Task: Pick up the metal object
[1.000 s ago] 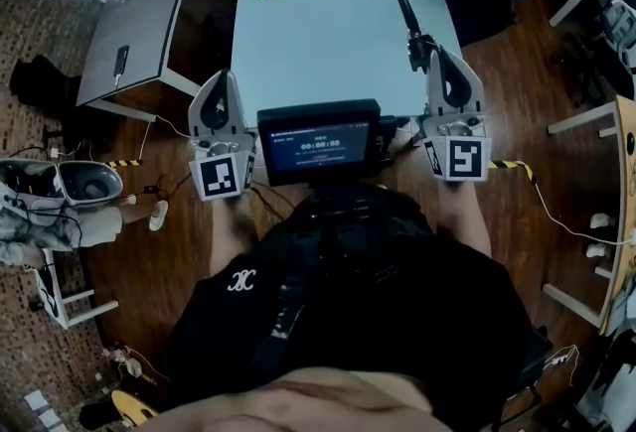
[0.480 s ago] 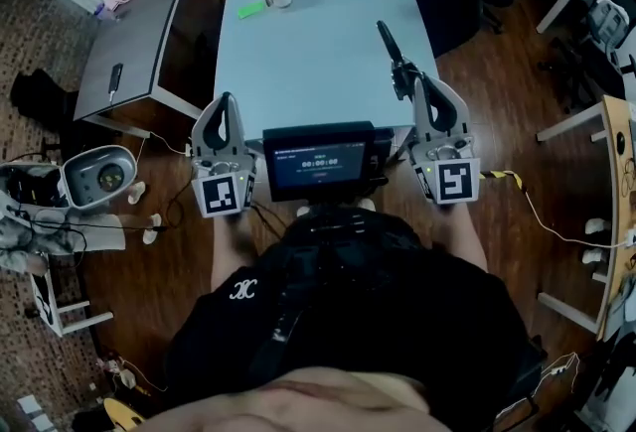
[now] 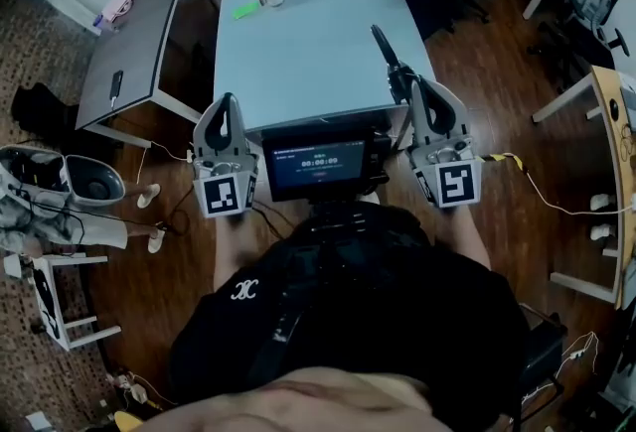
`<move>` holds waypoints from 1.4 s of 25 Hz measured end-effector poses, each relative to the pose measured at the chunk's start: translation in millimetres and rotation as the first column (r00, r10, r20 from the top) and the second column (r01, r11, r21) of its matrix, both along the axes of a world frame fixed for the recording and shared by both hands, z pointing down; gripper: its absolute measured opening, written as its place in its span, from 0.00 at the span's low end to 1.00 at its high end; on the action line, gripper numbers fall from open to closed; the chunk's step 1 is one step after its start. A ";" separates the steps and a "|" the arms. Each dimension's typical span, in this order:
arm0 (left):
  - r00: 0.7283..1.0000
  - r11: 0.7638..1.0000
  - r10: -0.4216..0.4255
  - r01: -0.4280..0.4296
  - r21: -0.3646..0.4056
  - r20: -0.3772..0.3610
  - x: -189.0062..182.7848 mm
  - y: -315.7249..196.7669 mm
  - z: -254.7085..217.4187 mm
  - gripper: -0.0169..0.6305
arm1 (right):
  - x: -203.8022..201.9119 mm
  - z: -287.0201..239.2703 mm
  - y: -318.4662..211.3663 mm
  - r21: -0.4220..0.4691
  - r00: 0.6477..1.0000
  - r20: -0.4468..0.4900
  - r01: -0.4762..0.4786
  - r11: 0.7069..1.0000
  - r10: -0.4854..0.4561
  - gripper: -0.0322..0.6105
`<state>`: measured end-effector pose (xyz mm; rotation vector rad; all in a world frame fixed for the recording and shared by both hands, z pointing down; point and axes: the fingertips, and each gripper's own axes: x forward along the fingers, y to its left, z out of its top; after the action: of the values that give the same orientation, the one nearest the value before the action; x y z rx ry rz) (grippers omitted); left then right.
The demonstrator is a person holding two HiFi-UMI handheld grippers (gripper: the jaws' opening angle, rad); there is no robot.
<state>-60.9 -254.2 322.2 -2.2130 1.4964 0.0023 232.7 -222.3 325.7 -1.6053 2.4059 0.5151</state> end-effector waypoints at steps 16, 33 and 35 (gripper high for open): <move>0.997 0.997 0.073 -0.074 0.008 0.031 -97.6 261.0 25.6 0.04 | -88.5 -2.7 284.7 0.049 0.993 0.090 -0.084 0.995 0.079 0.03; 0.995 0.996 0.090 -0.090 -0.004 -0.051 -85.2 320.4 16.2 0.04 | -74.0 -9.1 353.0 0.053 0.992 0.103 -0.074 0.996 0.069 0.02; 0.995 0.996 0.087 -0.087 -0.003 -0.045 -86.7 323.7 15.5 0.04 | -75.7 -6.1 353.3 0.033 0.993 0.105 -0.066 0.997 0.062 0.02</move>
<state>-147.6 69.5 337.8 -2.2946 1.4236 0.0764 157.0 131.1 319.6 -1.6559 2.2635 0.4717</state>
